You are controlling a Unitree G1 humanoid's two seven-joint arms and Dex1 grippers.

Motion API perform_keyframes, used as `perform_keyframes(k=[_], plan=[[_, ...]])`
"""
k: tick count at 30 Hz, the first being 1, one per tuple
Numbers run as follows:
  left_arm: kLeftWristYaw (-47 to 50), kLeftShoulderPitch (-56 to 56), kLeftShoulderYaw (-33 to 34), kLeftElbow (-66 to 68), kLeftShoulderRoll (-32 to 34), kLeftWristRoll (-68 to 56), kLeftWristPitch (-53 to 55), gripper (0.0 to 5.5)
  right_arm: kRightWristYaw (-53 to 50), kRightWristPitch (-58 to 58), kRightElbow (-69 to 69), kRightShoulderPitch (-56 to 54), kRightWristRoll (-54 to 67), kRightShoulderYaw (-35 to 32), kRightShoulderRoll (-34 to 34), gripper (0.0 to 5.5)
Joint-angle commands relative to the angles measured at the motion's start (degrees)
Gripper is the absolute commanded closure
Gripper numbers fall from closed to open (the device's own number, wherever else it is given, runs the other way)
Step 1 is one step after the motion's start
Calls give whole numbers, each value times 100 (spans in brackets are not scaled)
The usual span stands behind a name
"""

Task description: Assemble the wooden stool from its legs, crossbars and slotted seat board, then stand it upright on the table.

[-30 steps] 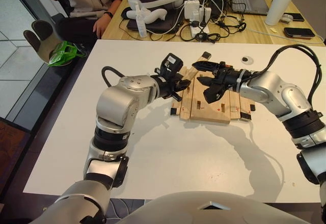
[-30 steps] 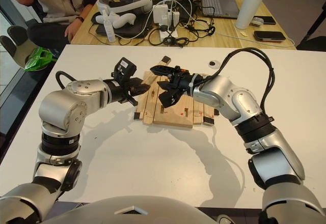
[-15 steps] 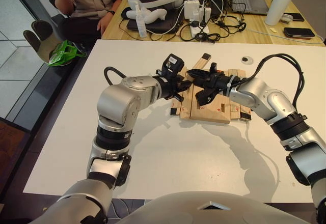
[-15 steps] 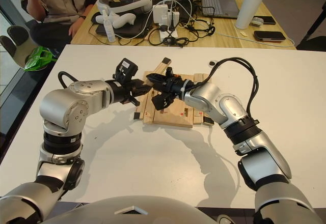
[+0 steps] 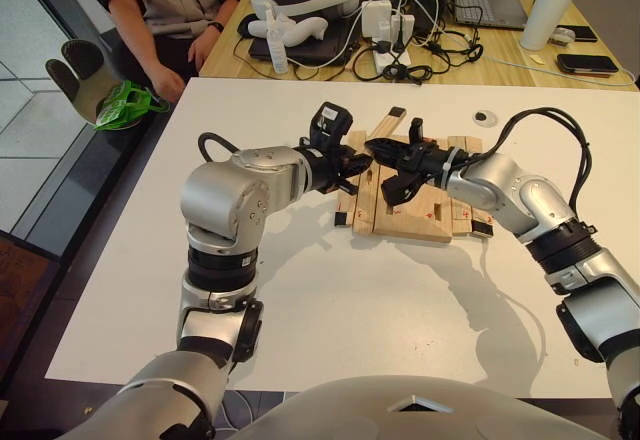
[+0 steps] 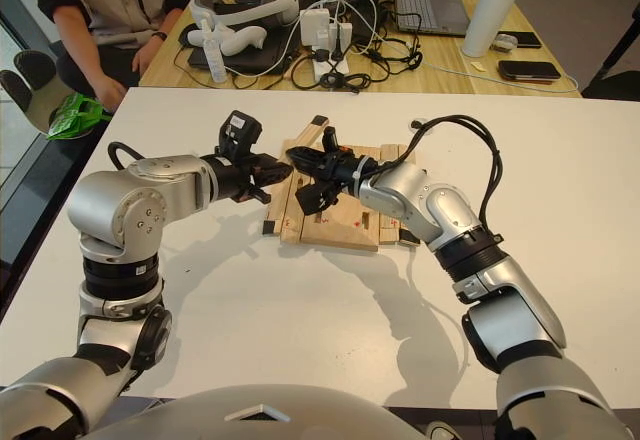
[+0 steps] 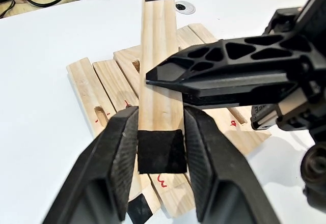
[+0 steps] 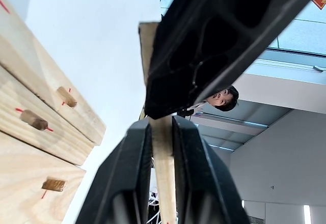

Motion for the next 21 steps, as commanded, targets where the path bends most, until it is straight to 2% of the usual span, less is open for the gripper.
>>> perform_keyframes(k=[1, 4, 7, 12, 14, 17, 21], plan=[[-191, -49, -168, -233, 42, -196, -311, 357, 25, 108, 298, -150, -12, -29, 28, 510], [-135, -44, -176, -170, 85, -192, -298, 306, -9, 146, 440, -181, 35, -48, 41, 510], [-40, -67, -11, -97, 78, -184, -371, 303, 179, 383, 457, -141, 325, -238, 66, 510], [759, -215, 892, 285, -239, 155, -1110, 303, 820, 1990, 43, 490, 2314, -1607, 375, 510], [1153, -312, 1219, 470, -436, 282, -1487, 303, 930, 2910, -572, 812, 3189, -2135, 747, 510], [1559, -346, 1387, 659, -713, 396, -1988, 303, 731, 4877, -1872, 1283, 4996, -3136, 1694, 510], [2113, 57, 1465, 728, -1113, 583, -2501, 303, 10, 6091, -2887, 1760, 5880, -3652, 2447, 510]])
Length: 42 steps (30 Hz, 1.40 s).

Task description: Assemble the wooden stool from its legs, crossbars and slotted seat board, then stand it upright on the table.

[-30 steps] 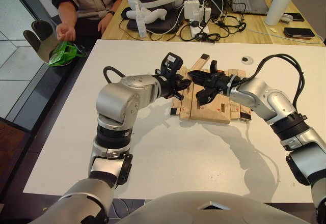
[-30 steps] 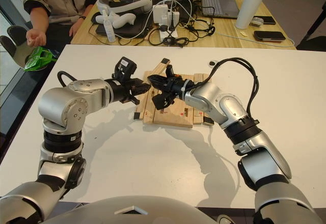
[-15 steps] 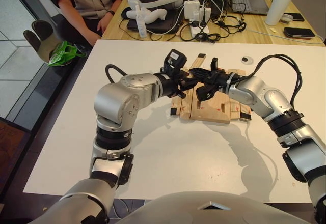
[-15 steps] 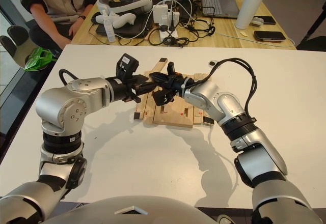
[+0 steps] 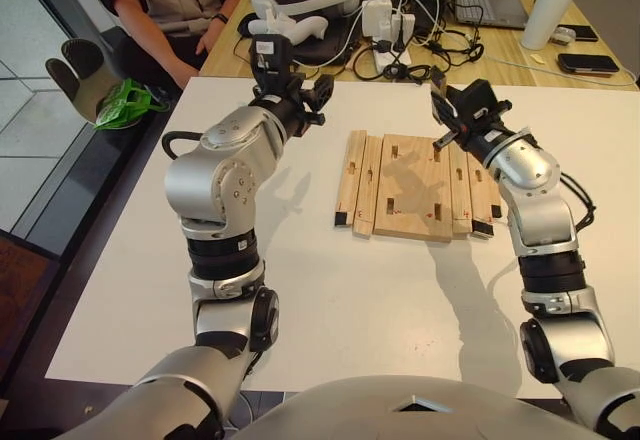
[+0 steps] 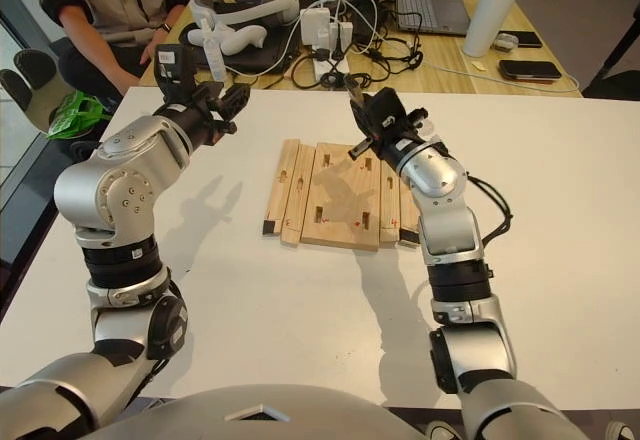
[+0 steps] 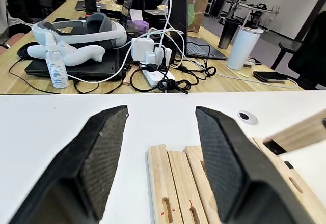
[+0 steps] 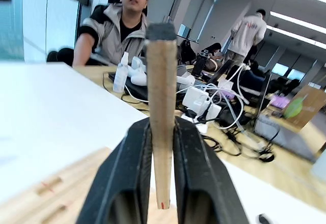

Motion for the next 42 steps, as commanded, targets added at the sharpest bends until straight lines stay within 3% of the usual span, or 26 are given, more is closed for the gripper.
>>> perform_keyframes(k=[1, 6, 15, 29, 39, 42], plan=[[580, 435, 45, 118, -416, 276, -524, 303, -859, 1140, -992, 502, 691, -524, 718, 510], [785, 948, -233, -7, -602, 486, -1104, 303, -1387, 1279, -1535, 880, 476, -241, 805, 510], [591, 355, -317, 621, -256, 756, -2126, 303, 389, 1909, -2339, 1227, 1841, 461, 32, 510], [417, 319, -1130, 281, -879, 565, -1623, 303, 442, 1482, -1665, 577, 1788, 1063, 138, 510], [415, 209, -885, 315, -636, 608, -1588, 303, 189, 1339, -1535, 471, 1670, 962, 157, 510], [544, 152, -449, 385, -415, 623, -1709, 303, -578, 1346, -1569, 622, 1177, 600, 67, 510]])
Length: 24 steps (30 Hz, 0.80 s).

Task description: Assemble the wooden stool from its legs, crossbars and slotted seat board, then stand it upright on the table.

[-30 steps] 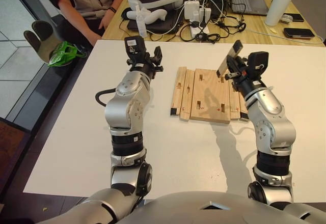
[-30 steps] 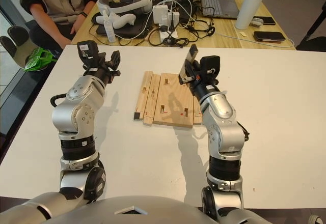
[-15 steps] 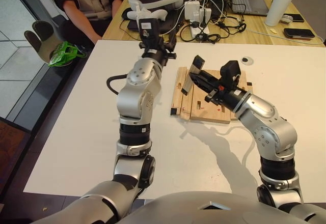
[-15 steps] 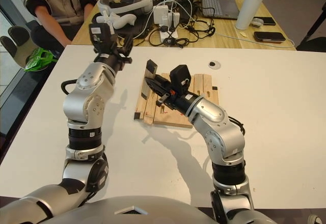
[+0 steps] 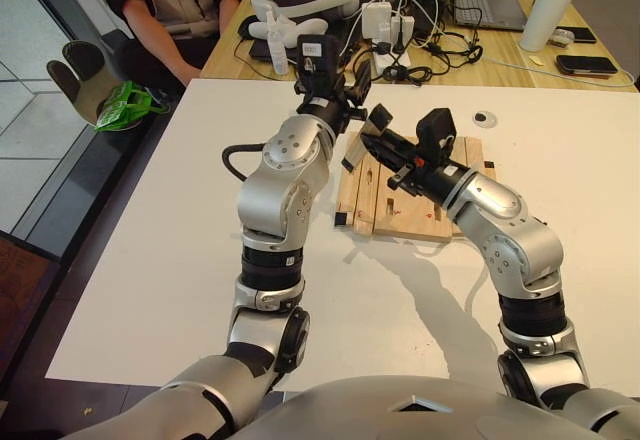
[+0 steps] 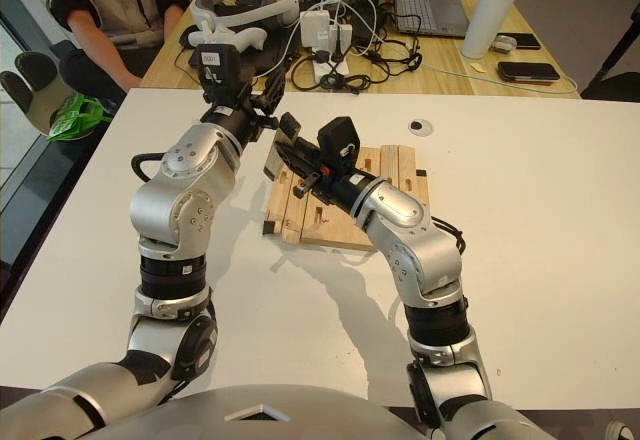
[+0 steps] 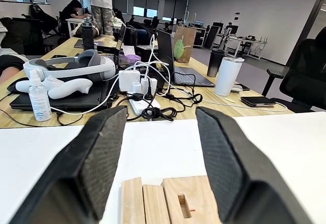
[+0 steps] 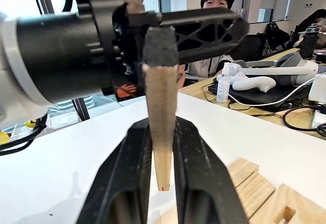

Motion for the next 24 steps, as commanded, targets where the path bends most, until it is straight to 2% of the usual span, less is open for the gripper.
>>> perform_keyframes(k=[1, 4, 7, 13, 16, 24], plan=[[194, -145, 600, 116, 296, 14, -99, 303, -957, 42, -88, 142, -588, -493, -114, 510], [369, -126, 985, 96, 322, -66, -119, 303, -1627, 200, -192, 401, -971, -759, -101, 510], [457, -43, 1073, 25, 299, -101, -82, 303, -2275, 348, -132, 530, -1532, -879, -153, 510], [563, 81, 1088, -93, 245, -119, -14, 303, -3006, 602, 150, 496, -2904, -640, -651, 510], [592, 94, 1095, -100, 245, -132, -7, 303, -3024, 828, 305, 385, -3157, -615, -688, 510], [533, 67, 994, -99, 307, -130, 45, 303, -2693, 978, -123, 472, -2632, -742, 72, 510]])
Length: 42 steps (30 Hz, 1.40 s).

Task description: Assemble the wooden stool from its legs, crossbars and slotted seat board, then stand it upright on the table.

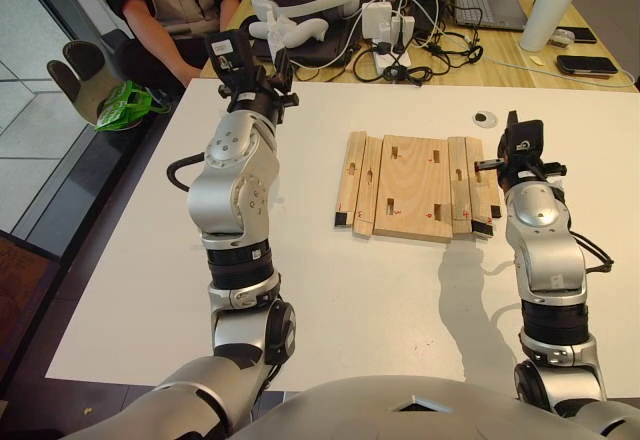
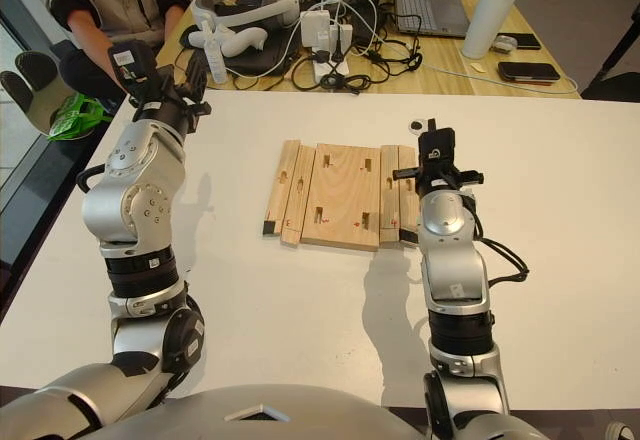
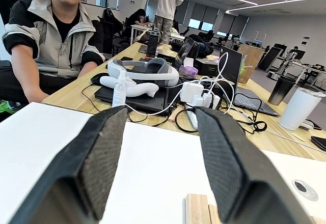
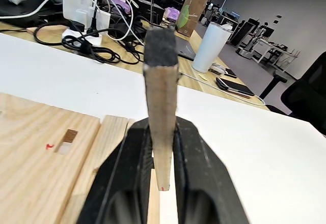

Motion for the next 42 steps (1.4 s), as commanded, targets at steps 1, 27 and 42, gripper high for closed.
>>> perform_keyframes(k=[1, 27, 42], plan=[[-8, 8, -112, -70, 20, -15, 159, 303, 93, 183, -214, 7, 333, -144, 429, 510], [-86, 122, -637, -161, 27, 151, 224, 303, 765, -287, -174, -295, 872, -222, 308, 510], [-185, 92, -683, -141, 88, 193, 268, 303, 486, -252, 223, -435, 911, 81, 845, 510]])
